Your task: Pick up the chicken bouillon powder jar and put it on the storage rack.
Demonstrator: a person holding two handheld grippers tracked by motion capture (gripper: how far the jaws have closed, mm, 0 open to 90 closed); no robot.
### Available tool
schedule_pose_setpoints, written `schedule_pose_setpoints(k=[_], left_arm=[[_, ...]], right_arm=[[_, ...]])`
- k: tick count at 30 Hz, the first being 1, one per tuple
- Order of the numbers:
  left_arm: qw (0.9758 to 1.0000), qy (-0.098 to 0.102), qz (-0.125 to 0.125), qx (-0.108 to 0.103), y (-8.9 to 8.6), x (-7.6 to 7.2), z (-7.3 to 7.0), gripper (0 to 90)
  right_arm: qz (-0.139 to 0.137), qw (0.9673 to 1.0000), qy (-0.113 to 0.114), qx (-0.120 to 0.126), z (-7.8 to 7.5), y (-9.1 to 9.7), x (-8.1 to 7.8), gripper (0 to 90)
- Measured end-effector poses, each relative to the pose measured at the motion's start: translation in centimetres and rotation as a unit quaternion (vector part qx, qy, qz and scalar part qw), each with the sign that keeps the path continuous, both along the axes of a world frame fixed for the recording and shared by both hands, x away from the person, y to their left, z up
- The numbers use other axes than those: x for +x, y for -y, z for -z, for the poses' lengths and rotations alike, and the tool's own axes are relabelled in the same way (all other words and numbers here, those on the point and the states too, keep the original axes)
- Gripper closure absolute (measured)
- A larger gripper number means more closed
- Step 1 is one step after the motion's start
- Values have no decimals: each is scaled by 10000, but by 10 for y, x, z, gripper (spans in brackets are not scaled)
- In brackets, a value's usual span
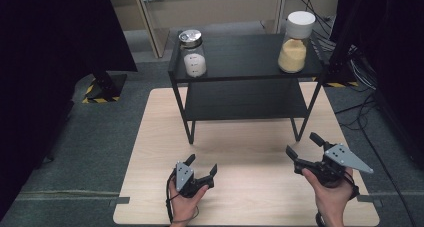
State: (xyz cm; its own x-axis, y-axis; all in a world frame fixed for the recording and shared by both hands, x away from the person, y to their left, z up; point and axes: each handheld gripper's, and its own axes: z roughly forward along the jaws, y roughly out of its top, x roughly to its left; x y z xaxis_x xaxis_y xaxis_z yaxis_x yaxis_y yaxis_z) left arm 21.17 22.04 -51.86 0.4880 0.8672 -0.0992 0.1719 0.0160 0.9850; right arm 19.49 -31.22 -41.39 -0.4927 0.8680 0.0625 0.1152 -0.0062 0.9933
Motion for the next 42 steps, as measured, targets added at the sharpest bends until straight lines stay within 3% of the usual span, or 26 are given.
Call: schedule_pose_setpoints(k=[14,42], left_arm=[[10000,-4,3,0,0,0,0,91],[10000,1,-8,-7,0,0,0,91]], right_arm=[[-68,9993,-356,-91,24,0,-2,75],[-190,9967,-780,-153,57,-2,-1,75]])
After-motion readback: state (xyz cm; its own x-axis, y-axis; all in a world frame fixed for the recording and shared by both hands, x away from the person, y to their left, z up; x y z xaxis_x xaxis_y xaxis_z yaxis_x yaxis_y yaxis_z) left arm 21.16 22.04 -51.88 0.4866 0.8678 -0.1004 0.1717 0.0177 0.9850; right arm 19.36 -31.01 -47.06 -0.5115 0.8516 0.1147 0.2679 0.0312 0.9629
